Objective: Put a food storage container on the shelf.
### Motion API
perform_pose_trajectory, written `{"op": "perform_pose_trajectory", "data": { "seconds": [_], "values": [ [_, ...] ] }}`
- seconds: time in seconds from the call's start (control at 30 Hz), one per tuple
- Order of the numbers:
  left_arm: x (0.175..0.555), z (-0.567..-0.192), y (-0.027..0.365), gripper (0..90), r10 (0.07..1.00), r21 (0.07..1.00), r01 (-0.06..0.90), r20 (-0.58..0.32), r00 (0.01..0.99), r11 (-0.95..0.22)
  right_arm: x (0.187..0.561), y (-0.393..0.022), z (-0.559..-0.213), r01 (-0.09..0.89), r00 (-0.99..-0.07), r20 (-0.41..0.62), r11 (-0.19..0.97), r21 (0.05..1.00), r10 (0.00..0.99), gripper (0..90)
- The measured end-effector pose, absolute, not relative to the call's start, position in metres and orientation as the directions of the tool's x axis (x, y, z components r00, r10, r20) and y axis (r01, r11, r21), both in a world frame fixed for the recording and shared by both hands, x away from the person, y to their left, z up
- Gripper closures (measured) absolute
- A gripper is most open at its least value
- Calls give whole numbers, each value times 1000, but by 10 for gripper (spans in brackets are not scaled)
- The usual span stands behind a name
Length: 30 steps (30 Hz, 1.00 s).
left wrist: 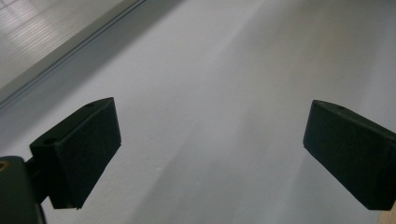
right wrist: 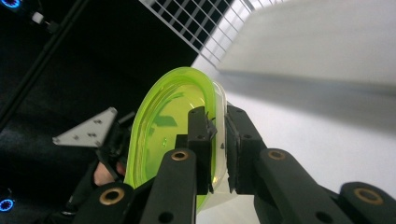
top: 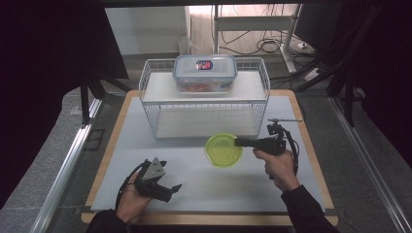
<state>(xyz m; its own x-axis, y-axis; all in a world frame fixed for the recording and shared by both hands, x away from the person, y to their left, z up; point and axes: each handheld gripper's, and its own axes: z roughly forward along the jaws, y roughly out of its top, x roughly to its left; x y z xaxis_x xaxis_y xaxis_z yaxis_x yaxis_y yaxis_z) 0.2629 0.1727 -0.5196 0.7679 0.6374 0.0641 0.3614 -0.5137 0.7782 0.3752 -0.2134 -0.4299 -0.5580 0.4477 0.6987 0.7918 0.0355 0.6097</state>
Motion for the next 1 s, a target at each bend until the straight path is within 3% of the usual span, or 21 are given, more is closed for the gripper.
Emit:
{"op": "perform_pose_trajectory", "data": {
  "seconds": [0.43, 1.0],
  "values": [
    [263, -519, 173, 38, 635, 777, 357, 69, 769, -518, 393, -213, -371, 741, -601, 663, 0, 672, 446, 820],
    [263, -519, 173, 39, 633, 779, 355, 68, 771, -516, 413, -203, -324, 719, -617, 655, -26, 694, 436, 820]
  ]
}}
